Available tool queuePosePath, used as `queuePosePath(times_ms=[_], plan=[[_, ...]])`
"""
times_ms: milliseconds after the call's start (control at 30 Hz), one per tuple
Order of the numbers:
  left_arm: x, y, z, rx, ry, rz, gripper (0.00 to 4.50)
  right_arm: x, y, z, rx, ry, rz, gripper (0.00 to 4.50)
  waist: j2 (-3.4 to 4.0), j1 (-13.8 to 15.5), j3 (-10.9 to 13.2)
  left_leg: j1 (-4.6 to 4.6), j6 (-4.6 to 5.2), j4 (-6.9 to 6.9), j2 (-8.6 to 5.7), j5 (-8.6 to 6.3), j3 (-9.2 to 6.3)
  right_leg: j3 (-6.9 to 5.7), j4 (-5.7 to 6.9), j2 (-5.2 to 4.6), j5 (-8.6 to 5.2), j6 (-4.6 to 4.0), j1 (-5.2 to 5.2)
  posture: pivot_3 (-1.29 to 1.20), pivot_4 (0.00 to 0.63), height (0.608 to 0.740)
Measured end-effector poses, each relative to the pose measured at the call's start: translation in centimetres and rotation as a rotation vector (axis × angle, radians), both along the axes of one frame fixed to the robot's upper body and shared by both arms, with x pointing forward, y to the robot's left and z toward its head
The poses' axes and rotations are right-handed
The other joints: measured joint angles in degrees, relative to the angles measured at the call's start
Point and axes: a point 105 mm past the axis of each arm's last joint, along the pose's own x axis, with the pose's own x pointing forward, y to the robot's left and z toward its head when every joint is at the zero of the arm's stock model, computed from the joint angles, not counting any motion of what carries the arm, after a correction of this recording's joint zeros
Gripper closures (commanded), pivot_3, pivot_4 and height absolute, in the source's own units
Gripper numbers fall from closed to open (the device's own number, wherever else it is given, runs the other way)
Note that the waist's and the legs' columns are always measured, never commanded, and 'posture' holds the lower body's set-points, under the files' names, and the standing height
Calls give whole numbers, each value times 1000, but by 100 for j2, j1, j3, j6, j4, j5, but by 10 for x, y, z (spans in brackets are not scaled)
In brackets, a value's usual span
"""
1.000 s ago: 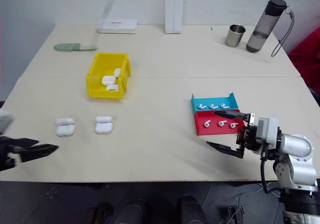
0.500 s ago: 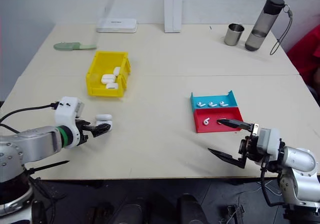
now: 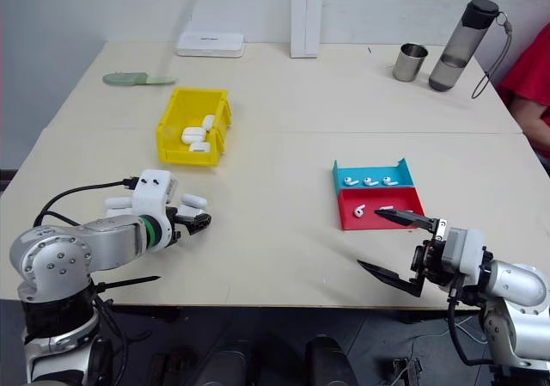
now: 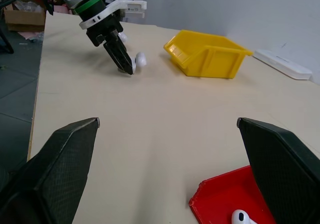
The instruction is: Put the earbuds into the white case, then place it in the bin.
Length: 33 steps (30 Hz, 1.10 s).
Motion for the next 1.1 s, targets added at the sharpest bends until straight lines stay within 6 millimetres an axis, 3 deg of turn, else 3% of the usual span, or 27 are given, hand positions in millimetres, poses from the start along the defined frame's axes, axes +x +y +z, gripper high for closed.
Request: queuePosePath(times_ms=[300,500,700,767,867,967,1100], plan=[[5,-7,-3,42,12,-49,41,-2,1,1,2,-3,-8,0,9,28,-5,15,-7,0,0,5,1,2,7,0,0,0,13,0,150,740],[7,-3,-3,100,27,-87,1730,-1,1,1,4,-5,-13,0,11,55,-7,16,-6,-1,0,5,1,3,5,0,0,0,15,0,150,740],[3,1,-1,147,52,-187,1739,-2,3,0,6,-5,-8,0,12,58,-7,17,-6,-13,-1,5,1,3,2,0,0,0,12,0,150,740],[-3,11,-1,144,52,-237,1739,-2,5,0,4,-6,-5,0,11,-4,-7,17,-8,-21,0,6,1,5,1,1,0,-1,6,0,150,740],[-12,15,2,37,6,-372,1739,-3,4,-2,3,4,-10,0,12,-44,-6,17,-10,-25,0,7,1,5,-2,1,-2,-4,1,0,150,740],[-30,6,22,-132,-177,-641,1739,-3,4,-2,2,1,-10,0,11,-16,-5,14,-11,-24,0,7,0,1,-24,-1,-4,-8,8,0,150,740],[-53,-7,67,-340,-514,-925,1739,-2,2,0,-14,-4,-8,0,15,68,-7,15,-1,-18,0,5,-4,-9,-54,-6,-3,-9,33,0,150,740]])
